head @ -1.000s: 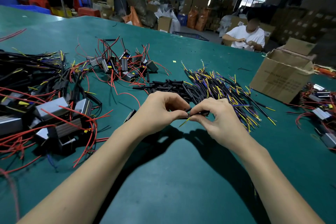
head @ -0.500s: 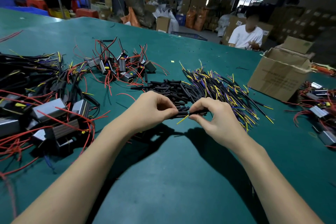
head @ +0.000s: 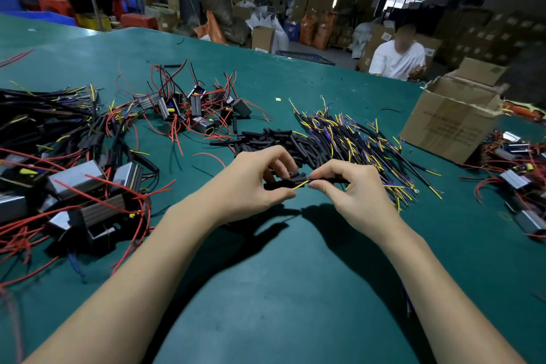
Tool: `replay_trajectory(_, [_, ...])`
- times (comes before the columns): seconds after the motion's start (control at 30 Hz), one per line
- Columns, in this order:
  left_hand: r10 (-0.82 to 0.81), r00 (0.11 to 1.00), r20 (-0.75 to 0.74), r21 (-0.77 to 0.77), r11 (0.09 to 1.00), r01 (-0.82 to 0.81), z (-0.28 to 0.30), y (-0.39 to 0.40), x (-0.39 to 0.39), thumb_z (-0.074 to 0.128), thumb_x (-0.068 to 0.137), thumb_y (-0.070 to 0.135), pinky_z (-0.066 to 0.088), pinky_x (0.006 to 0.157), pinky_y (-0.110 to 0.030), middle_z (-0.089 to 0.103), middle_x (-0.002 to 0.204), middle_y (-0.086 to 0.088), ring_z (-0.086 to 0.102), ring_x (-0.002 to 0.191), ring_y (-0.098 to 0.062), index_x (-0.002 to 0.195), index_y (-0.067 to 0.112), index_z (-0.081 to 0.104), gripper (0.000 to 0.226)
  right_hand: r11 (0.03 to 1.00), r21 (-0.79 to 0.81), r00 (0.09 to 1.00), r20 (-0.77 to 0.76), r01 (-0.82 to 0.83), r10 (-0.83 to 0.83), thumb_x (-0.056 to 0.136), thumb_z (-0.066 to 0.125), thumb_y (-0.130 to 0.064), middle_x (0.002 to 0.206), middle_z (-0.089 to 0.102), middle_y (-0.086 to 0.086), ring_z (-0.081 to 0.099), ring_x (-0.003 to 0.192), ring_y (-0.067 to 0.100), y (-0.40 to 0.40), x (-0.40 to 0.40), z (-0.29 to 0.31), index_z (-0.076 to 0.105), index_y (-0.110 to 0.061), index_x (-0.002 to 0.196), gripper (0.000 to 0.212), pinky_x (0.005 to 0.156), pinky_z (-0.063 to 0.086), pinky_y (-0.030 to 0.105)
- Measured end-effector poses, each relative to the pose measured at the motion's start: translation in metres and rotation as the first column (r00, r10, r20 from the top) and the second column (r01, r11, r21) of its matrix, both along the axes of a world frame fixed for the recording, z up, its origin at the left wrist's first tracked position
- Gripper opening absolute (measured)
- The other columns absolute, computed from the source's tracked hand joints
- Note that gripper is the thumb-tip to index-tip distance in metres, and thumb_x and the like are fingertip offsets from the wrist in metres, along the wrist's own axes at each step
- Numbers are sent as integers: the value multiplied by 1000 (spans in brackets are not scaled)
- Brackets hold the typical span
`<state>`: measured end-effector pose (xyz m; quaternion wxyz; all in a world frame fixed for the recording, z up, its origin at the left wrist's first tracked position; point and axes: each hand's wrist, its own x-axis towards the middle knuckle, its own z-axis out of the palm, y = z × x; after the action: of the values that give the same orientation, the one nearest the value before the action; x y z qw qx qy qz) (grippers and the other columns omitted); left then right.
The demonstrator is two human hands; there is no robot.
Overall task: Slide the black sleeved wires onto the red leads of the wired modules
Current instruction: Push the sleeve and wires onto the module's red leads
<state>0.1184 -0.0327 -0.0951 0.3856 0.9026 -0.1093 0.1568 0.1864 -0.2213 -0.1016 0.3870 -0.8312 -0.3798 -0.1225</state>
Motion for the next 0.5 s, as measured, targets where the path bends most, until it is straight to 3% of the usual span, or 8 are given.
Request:
replay_trajectory(0.1, [-39, 999, -14, 75, 996, 40, 2, 6, -2, 76, 77, 14, 35, 63, -1, 64, 88, 10, 53, 73, 13, 96, 15, 64, 22, 999, 30, 1000, -18, 10, -10, 81, 73, -6, 73, 65, -16, 59, 71, -5, -2, 1, -1, 73, -10, 82, 4, 71, 41, 6])
replay_trajectory(0.23, [4, 999, 32, 175, 985, -10, -2, 6, 1, 70, 80, 9, 34, 61, -3, 67, 82, 3, 51, 66, 3, 91, 12, 67, 12, 999, 32, 999, -47, 10, -8, 82, 71, -3, 69, 66, -15, 58, 65, -6, -2, 1, -2, 73, -12, 81, 8, 65, 39, 6])
replay_trajectory(0.5, [88, 990, 108, 11, 996, -89, -12, -2, 6, 74, 77, 11, 34, 55, -5, 62, 63, 10, 52, 55, 8, 78, 11, 73, 2, 1000, 15, 998, -65, 18, -17, 84, 70, -6, 65, 68, -9, 56, 58, -4, -2, 2, -2, 73, -12, 80, 8, 59, 37, 8])
